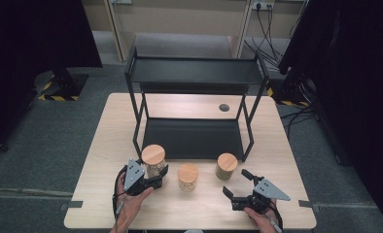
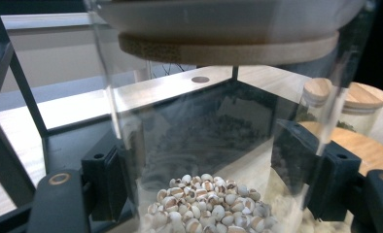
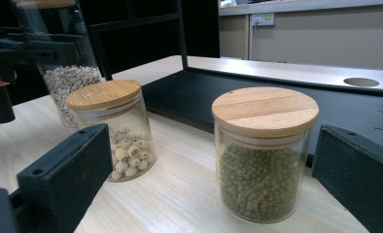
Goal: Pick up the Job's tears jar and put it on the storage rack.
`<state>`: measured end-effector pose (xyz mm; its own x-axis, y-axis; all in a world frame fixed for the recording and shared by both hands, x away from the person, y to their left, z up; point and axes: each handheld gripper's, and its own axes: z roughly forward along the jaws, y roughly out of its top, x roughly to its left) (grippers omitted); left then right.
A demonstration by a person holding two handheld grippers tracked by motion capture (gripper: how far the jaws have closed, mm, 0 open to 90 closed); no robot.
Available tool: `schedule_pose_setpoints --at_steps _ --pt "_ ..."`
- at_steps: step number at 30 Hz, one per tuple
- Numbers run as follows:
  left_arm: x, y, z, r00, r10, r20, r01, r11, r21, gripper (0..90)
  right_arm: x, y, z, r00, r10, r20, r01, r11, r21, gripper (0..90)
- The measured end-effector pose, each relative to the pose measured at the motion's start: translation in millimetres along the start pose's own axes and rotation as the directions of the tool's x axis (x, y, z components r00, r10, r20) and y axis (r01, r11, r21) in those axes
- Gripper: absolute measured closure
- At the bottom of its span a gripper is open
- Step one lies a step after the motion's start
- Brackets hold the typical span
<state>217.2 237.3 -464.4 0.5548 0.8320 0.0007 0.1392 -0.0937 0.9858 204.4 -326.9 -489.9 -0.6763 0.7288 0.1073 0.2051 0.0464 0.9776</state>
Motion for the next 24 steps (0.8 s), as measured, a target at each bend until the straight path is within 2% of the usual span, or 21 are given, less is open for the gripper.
schedule_pose_setpoints --at_steps 7,24 --pt "0.7 6.0 9.8 1.0000 0.001 0.000 -0.001 1.0000 -0.005 24.8 -0.1 -0.2 -0.4 1.0000 0.000 -0.001 0.000 1.000 -0.001 1.5" --pt "4.0 27.8 47.3 0.9992 0.018 -0.037 -0.019 0.9998 -0.010 24.8 -0.6 -0.2 0.5 1.0000 0.004 -0.005 -0.004 1.000 0.000 1.5"
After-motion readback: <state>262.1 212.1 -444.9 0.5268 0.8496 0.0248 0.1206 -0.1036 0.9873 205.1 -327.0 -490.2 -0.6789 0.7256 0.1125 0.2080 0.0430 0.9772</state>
